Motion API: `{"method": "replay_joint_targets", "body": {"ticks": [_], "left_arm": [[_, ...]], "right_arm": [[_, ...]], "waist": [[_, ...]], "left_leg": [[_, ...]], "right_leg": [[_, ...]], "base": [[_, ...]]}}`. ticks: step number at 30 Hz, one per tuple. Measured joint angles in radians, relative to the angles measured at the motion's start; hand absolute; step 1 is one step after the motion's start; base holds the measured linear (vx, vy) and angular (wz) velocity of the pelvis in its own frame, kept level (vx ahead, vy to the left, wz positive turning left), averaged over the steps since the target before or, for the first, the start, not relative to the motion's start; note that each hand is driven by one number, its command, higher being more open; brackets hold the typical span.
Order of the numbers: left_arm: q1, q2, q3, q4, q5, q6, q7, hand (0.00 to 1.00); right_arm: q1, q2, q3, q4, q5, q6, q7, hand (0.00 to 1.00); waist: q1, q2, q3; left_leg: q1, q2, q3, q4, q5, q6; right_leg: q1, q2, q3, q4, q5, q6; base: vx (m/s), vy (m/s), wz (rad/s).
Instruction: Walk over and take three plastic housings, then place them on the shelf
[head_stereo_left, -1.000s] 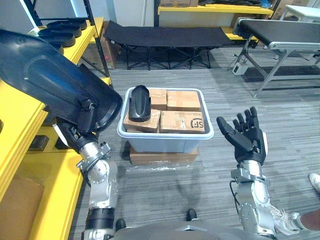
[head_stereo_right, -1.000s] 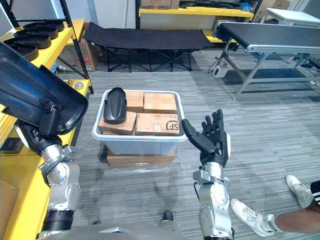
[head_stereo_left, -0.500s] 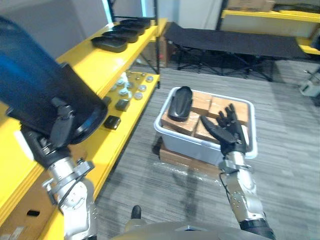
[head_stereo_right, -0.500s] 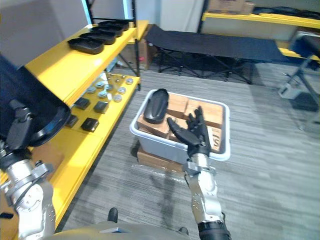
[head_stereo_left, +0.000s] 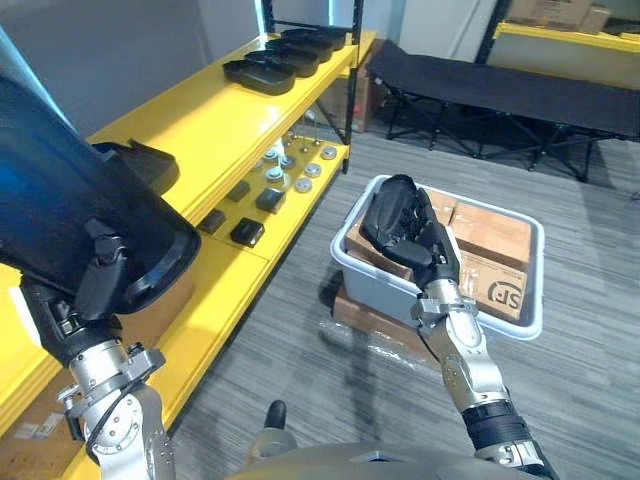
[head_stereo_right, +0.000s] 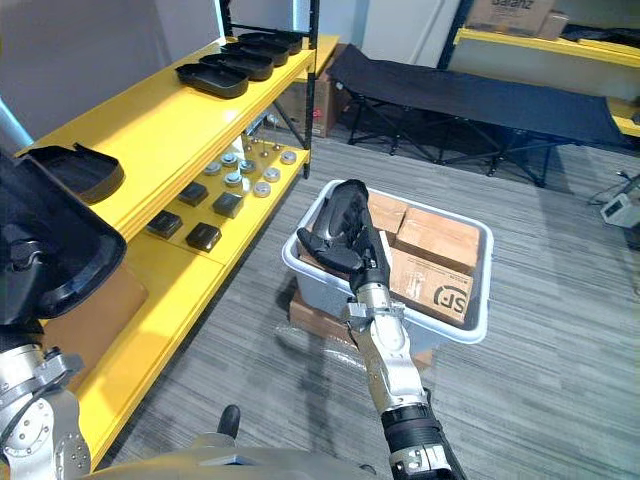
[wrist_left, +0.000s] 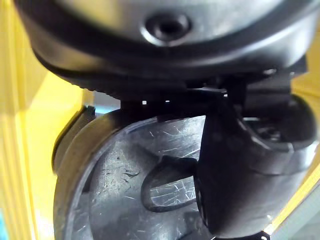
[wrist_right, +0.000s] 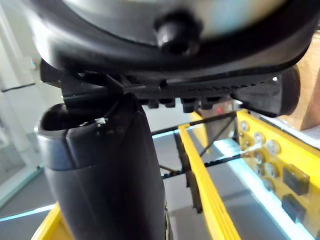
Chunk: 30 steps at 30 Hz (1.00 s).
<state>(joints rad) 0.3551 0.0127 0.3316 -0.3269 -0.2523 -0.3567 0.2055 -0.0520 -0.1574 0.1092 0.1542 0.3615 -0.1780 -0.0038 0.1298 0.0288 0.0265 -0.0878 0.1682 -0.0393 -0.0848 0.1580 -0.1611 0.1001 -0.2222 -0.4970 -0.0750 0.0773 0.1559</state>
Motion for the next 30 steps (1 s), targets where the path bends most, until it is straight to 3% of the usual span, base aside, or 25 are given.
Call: {"method": "replay_joint_targets", "body": {"ticks": [3, 5, 7, 9, 10, 11, 12, 15, 18, 25, 30], "left_arm": [[-0.013, 0.006, -0.071, 0.0, 0.038, 0.059, -0.017, 0.0], [-0.012, 0.007, -0.094, 0.0, 0.047, 0.074, -0.025, 0.0], [-0.011, 0.016, -0.088, 0.001, 0.06, 0.085, -0.026, 0.0], [-0.019, 0.062, -0.084, 0.001, 0.058, 0.082, -0.058, 0.0], [-0.034, 0.099, -0.092, 0.003, 0.058, 0.081, -0.084, 0.0], [-0.048, 0.125, -0.104, 0.004, 0.057, 0.081, -0.101, 0.0], [-0.065, 0.145, -0.119, 0.004, 0.057, 0.077, -0.114, 0.0], [-0.105, 0.161, -0.16, 0.004, 0.057, 0.055, -0.148, 0.0], [-0.109, 0.159, -0.185, 0.007, 0.058, 0.052, -0.14, 0.0], [-0.109, 0.13, -0.198, 0.01, 0.057, 0.048, -0.077, 0.0], [-0.107, 0.104, -0.195, 0.009, 0.058, 0.029, -0.022, 0.0]], "right_arm": [[0.005, -0.033, -0.002, -0.005, -0.003, 0.0, -0.009, 1.0], [0.006, -0.044, -0.002, -0.005, -0.003, 0.0, -0.01, 1.0], [0.011, -0.026, 0.001, -0.006, 0.034, 0.005, 0.047, 1.0], [0.036, -0.027, 0.0, -0.034, 0.047, 0.01, 0.086, 1.0], [0.064, -0.03, -0.008, -0.067, 0.046, 0.01, 0.086, 1.0], [0.085, -0.033, -0.019, -0.095, 0.047, 0.01, 0.084, 1.0], [0.1, -0.034, -0.036, -0.117, 0.048, 0.009, 0.083, 1.0], [0.112, -0.034, -0.089, -0.135, 0.052, -0.008, 0.087, 1.0], [0.112, -0.034, -0.114, -0.139, 0.052, -0.024, 0.107, 1.0], [0.122, -0.047, -0.124, -0.14, 0.049, -0.055, 0.162, 1.0], [0.112, -0.047, -0.119, -0.153, 0.049, -0.072, 0.19, 1.0]], "waist": [[-0.026, 0.01, 0.014], [-0.014, 0.013, 0.049], [-0.003, 0.007, 0.073], [0.0, -0.007, 0.085], [-0.003, -0.015, 0.09], [-0.009, -0.022, 0.091], [-0.026, -0.028, 0.094], [-0.032, -0.039, 0.099], [-0.037, -0.036, 0.107], [-0.079, -0.007, 0.14], [-0.071, 0.007, 0.214]], "left_leg": [[-0.043, 0.005, 0.072, 0.0, 0.04, 0.05], [-0.044, -0.003, 0.066, 0.0, 0.052, 0.046], [-0.045, -0.019, 0.038, 0.0, 0.052, 0.047], [-0.048, -0.043, -0.011, 0.0, 0.054, 0.05], [-0.048, -0.061, -0.052, 0.0, 0.057, 0.053], [-0.049, -0.077, -0.082, 0.001, 0.063, 0.055], [-0.055, -0.096, -0.11, 0.001, 0.079, 0.051], [-0.068, -0.11, -0.128, 0.001, 0.094, 0.06], [-0.08, -0.103, -0.116, 0.002, 0.11, 0.054], [-0.084, -0.06, -0.033, 0.006, 0.107, 0.062], [-0.168, -0.055, -0.013, 0.15, 0.054, 0.077]], "right_leg": [[0.015, -0.013, -0.09, 0.024, -0.019, 0.009], [0.024, -0.029, -0.115, 0.07, -0.043, 0.023], [0.022, -0.054, -0.126, 0.139, -0.097, 0.024], [0.006, -0.064, -0.062, 0.241, -0.194, 0.014], [0.0, -0.061, -0.001, 0.297, -0.255, -0.013], [-0.003, -0.059, 0.066, 0.33, -0.285, -0.04], [-0.005, -0.059, 0.128, 0.356, -0.302, -0.042], [-0.003, -0.062, 0.152, 0.386, -0.328, -0.026], [-0.004, -0.058, 0.147, 0.349, -0.338, 0.018], [-0.017, -0.032, 0.159, 0.358, -0.335, 0.021], [-0.067, -0.044, 0.165, 0.438, -0.353, 0.012]], "base": [[-0.02, 0.018, 0.82], [0.01, 0.046, 0.68], [0.02, 0.007, 0.55], [0.02, -0.064, 0.89], [0.02, -0.101, 0.99], [0.03, -0.117, 1.21], [0.02, -0.081, 1.17], [-0.01, -0.064, 0.57], [-0.08, -0.063, -0.11], [-0.11, -0.008, -0.05], [-0.07, 0.014, 0.03]]}}
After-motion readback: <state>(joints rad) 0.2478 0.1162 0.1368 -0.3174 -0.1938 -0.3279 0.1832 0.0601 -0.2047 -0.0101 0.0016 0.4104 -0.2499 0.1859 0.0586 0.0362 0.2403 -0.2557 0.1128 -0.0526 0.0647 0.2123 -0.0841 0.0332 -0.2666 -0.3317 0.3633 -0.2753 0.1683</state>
